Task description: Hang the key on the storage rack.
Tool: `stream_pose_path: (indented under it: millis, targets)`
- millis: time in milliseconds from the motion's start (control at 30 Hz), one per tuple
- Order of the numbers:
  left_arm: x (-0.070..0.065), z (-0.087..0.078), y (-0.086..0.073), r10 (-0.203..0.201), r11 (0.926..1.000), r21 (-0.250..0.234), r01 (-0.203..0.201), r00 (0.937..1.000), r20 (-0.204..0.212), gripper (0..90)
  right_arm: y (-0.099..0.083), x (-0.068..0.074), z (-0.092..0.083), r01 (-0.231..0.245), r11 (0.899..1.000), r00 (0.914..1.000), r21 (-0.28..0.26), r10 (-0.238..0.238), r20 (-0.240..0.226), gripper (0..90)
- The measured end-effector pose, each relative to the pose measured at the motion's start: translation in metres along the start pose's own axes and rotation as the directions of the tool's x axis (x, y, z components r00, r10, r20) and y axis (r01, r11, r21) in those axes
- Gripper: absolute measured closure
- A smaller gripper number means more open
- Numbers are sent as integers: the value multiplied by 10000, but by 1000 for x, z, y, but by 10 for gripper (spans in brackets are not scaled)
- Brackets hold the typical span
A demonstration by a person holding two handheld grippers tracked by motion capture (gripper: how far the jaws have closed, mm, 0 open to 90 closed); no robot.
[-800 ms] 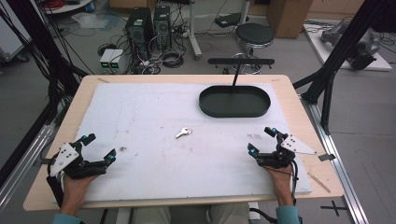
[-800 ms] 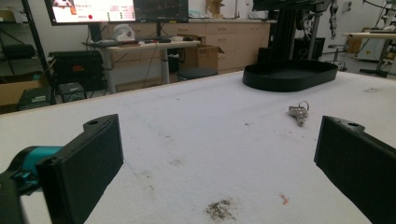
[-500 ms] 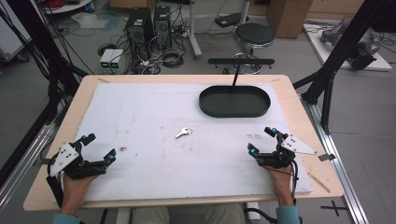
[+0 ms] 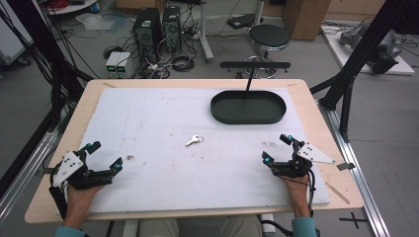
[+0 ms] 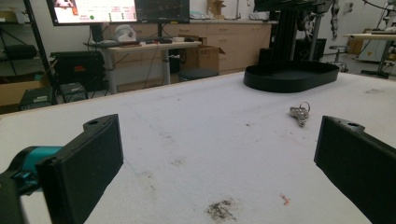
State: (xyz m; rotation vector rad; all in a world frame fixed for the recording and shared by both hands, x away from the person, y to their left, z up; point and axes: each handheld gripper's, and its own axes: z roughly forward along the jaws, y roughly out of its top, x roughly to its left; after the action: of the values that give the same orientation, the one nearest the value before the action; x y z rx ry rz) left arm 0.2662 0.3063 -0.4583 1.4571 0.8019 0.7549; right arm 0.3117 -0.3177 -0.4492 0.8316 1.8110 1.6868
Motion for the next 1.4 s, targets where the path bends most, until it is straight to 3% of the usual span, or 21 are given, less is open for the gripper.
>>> stream_pose_path:
  millis: [167, 300, 433, 600, 700, 800, 1033, 1233, 1367, 1400]
  targets:
    - [0, 0, 0, -23, 10000, -18, 23, 10000, 4, 17, 1, -2, 1, -282, 9995, 9996, 151, 282, -22, 6]
    - [0, 0, 0, -41, 10000, -42, 41, 10000, 15, 17, 7, -4, 4, -94, 9993, 9999, 366, 92, 39, 6]
    - [0, 0, 0, -51, 10000, -42, 51, 10000, 10, 17, 24, -6, 9, -95, 9976, 9999, 693, 98, -48, 6]
    - [0, 0, 0, -51, 10000, -45, 52, 10000, 21, 17, 57, -6, 26, 298, 9922, 9971, 1210, -211, -731, 6]
    - [0, 0, 0, -54, 10000, -45, 54, 10000, 25, 17, 68, -6, 34, 498, 9889, 9946, 1400, -363, -977, 6]
    - [0, 0, 0, -50, 10000, -18, 50, 10000, 35, 17, 93, -4, 52, 921, 9773, 9862, 1907, -630, -1534, 6]
    - [1, 0, 0, -93, 10000, 16, 93, 9999, 41, 17, 127, 3, 89, 1558, 9452, 9631, 2868, -809, -2565, 6]
    - [1, 0, 0, -94, 10000, 33, 93, 9999, 52, 17, 145, 13, 126, 2371, 8995, 9345, 3670, -1078, -3394, 6]
    - [1, 0, 0, -95, 9999, 53, 94, 9999, 62, 17, 148, 19, 147, 2537, 8766, 9206, 4090, -890, -3803, 6]
    - [1, 0, 0, -103, 9999, 61, 103, 9999, 63, 17, 148, 20, 152, 2573, 8658, 9178, 4291, -800, -3890, 6]
